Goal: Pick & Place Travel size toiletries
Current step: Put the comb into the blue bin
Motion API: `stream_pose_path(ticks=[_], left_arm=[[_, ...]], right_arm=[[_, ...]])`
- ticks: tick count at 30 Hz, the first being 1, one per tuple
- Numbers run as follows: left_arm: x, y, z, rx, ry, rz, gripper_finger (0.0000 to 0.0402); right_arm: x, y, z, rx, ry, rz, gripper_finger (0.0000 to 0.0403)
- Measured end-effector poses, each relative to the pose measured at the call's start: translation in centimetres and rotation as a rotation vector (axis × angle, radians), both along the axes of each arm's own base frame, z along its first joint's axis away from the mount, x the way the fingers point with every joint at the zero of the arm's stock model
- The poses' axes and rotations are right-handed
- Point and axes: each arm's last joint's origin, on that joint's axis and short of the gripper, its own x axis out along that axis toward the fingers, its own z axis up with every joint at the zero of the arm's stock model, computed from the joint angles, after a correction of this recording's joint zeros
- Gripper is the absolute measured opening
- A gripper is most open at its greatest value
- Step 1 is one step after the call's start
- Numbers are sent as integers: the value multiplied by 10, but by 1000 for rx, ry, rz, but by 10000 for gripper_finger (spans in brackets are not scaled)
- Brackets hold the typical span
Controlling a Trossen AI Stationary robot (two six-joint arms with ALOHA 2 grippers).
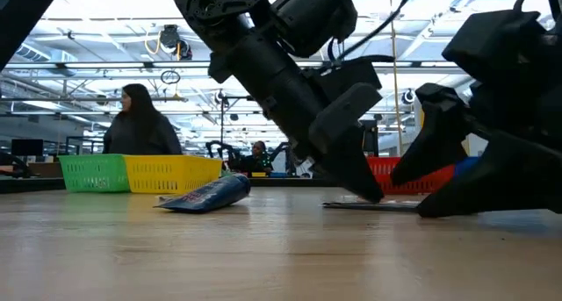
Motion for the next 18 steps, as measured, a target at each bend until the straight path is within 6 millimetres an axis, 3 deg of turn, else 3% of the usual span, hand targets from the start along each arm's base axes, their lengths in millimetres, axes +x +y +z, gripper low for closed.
stream_pose_path(ticks=[18], left_arm=[[-2,-1,-9,-82,68,-58,2]], right_arm=[[-7,-9,-3,-120,46,-110,205]])
